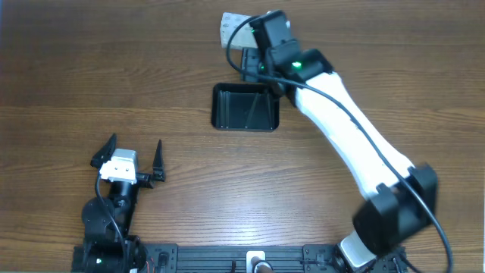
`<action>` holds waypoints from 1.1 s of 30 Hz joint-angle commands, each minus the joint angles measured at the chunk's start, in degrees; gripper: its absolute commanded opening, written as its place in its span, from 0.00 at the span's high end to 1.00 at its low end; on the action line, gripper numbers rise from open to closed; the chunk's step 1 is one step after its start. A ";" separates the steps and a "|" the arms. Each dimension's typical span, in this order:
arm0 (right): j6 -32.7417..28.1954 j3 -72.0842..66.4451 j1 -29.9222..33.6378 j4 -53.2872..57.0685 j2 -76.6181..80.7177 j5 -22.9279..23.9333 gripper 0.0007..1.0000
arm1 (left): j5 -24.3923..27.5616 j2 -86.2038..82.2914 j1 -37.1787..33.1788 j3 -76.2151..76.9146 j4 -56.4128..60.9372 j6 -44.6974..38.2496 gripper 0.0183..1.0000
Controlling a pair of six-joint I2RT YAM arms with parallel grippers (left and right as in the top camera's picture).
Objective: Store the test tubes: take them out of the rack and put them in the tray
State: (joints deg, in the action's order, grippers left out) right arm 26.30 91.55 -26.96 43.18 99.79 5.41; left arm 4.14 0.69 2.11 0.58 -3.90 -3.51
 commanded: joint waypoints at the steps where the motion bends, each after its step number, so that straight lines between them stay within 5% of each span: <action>1: -13.05 0.22 3.17 0.70 -7.80 6.62 0.15 | 0.74 -0.39 -0.42 -0.24 -0.17 -0.76 0.00; 4: -16.83 0.04 6.45 2.64 -12.00 6.62 0.01 | 0.74 -0.39 -0.42 -0.24 -0.20 -0.76 0.00; 12: -22.97 -12.41 20.52 0.22 -25.29 4.52 0.01 | 0.74 -0.39 -0.42 -0.24 -0.20 -0.76 0.00; 19: -24.35 -39.28 27.96 -18.78 -45.27 3.85 0.01 | 0.74 -0.39 -0.42 -0.24 -0.20 -0.74 0.00; 24: -28.15 -54.93 31.65 -30.93 -60.15 -1.40 0.01 | 0.74 -0.39 -0.42 -0.24 -0.20 -0.76 0.00; 33: -32.61 -78.03 29.90 -44.30 -82.82 -1.51 0.01 | 0.76 -0.39 -0.42 -0.24 -0.20 -0.74 0.00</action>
State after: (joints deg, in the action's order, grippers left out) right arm -4.54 18.57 4.08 0.34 21.08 5.04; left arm 4.16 0.69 2.11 0.58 -3.90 -3.51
